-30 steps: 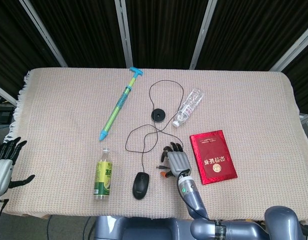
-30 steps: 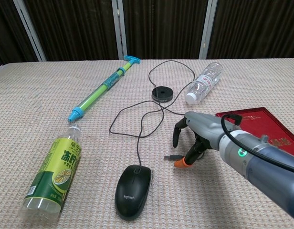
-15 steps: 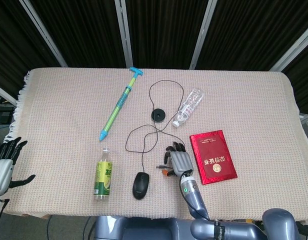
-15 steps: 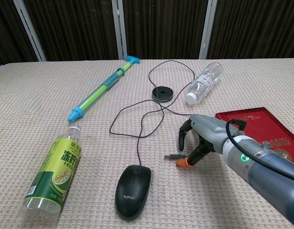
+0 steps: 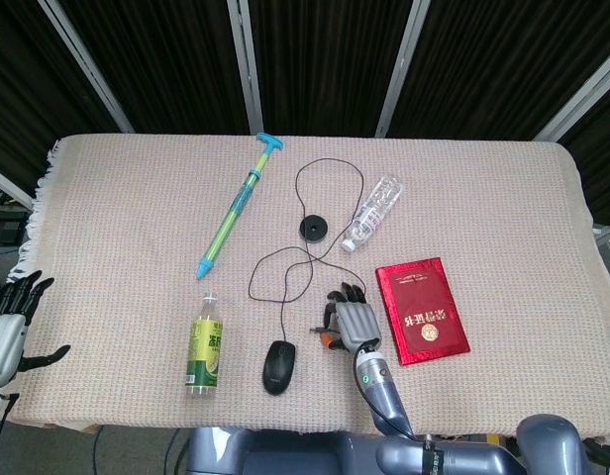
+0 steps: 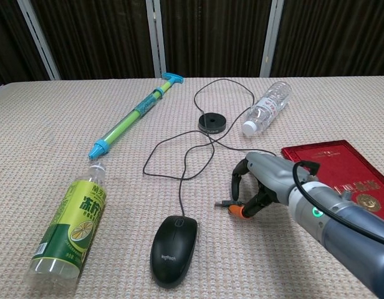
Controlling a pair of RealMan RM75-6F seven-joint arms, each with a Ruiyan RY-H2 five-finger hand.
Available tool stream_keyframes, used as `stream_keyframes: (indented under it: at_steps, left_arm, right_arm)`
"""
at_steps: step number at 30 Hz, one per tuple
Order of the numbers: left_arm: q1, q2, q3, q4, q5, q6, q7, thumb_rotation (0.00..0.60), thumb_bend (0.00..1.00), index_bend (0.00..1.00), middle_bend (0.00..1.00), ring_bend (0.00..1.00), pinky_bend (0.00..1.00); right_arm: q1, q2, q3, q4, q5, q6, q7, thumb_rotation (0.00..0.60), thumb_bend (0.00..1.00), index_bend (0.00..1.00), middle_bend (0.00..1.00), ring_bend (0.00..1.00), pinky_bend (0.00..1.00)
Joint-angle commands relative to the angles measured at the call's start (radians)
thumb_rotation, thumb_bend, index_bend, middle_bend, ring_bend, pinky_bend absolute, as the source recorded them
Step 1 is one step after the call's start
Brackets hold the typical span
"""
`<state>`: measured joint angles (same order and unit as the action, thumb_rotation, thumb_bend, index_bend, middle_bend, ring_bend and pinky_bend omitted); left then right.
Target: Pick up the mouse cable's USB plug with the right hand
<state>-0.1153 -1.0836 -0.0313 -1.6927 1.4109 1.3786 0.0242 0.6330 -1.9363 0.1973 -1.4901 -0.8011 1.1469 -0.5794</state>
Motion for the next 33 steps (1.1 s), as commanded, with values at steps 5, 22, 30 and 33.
stream_keyframes:
  at_steps: [5, 22, 30, 33]
  left_arm:
    - [0.0, 0.001, -0.002, -0.002, -0.004, -0.002, -0.007, 0.6, 0.14, 0.1, 0.0, 0.0, 0.0]
    - [0.001, 0.004, -0.001, -0.01, -0.007, -0.002, -0.008, 0.6, 0.14, 0.1, 0.0, 0.0, 0.0]
    - [0.001, -0.001, -0.003, -0.013, -0.009, 0.001, 0.006, 0.6, 0.14, 0.1, 0.0, 0.0, 0.0]
    - [0.001, -0.003, -0.004, -0.015, -0.012, 0.002, 0.011, 0.6, 0.14, 0.1, 0.0, 0.0, 0.0]
  right_arm:
    - [-0.004, -0.003, -0.007, 0.001, 0.003, -0.006, -0.005, 0.6, 0.39, 0.59, 0.24, 0.0, 0.0]
    - [-0.067, 0.11, 0.188, -0.201, -0.138, 0.04, 0.349, 0.6, 0.4, 0.6, 0.26, 0.0, 0.0]
    - [-0.141, 0.132, 0.206, -0.203, -0.247, 0.096, 0.599, 0.6, 0.4, 0.6, 0.26, 0.0, 0.0]
    - [-0.172, 0.113, 0.195, -0.164, -0.344, 0.152, 0.729, 0.6, 0.4, 0.61, 0.25, 0.0, 0.0]
